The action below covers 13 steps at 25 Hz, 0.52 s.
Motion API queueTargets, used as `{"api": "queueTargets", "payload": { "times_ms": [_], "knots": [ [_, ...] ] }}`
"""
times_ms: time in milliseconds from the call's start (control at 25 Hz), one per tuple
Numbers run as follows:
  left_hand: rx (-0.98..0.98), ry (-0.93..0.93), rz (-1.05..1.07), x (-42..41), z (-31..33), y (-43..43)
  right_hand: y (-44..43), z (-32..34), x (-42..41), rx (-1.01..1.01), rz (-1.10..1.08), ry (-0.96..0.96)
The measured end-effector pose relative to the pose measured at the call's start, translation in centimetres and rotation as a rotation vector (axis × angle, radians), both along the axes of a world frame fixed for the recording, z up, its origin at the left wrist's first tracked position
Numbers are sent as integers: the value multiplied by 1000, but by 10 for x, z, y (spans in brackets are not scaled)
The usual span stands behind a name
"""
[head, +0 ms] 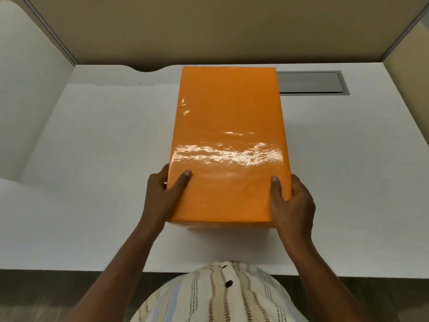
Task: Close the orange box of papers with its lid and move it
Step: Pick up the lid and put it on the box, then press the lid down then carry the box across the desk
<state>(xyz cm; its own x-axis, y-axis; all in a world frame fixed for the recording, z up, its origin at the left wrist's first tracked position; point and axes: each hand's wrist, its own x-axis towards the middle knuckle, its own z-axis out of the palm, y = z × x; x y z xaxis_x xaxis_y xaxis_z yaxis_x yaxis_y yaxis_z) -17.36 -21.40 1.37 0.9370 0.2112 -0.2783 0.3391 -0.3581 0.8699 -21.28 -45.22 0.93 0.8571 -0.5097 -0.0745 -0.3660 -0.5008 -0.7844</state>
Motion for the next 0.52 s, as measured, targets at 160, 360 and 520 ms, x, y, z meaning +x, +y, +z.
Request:
{"api": "queueTargets", "payload": {
  "times_ms": [160, 360, 520],
  "knots": [
    [15, 50, -35, 3, -7, -2, 1, -2, -3, 1, -25, -32],
    [22, 95, -50, -7, -16, -7, -2, -8, -14, 5, -52, -74],
    [131, 112, -31, -5, -22, -12, -3, -17, -15, 36, -53, -74]
  ]
}}
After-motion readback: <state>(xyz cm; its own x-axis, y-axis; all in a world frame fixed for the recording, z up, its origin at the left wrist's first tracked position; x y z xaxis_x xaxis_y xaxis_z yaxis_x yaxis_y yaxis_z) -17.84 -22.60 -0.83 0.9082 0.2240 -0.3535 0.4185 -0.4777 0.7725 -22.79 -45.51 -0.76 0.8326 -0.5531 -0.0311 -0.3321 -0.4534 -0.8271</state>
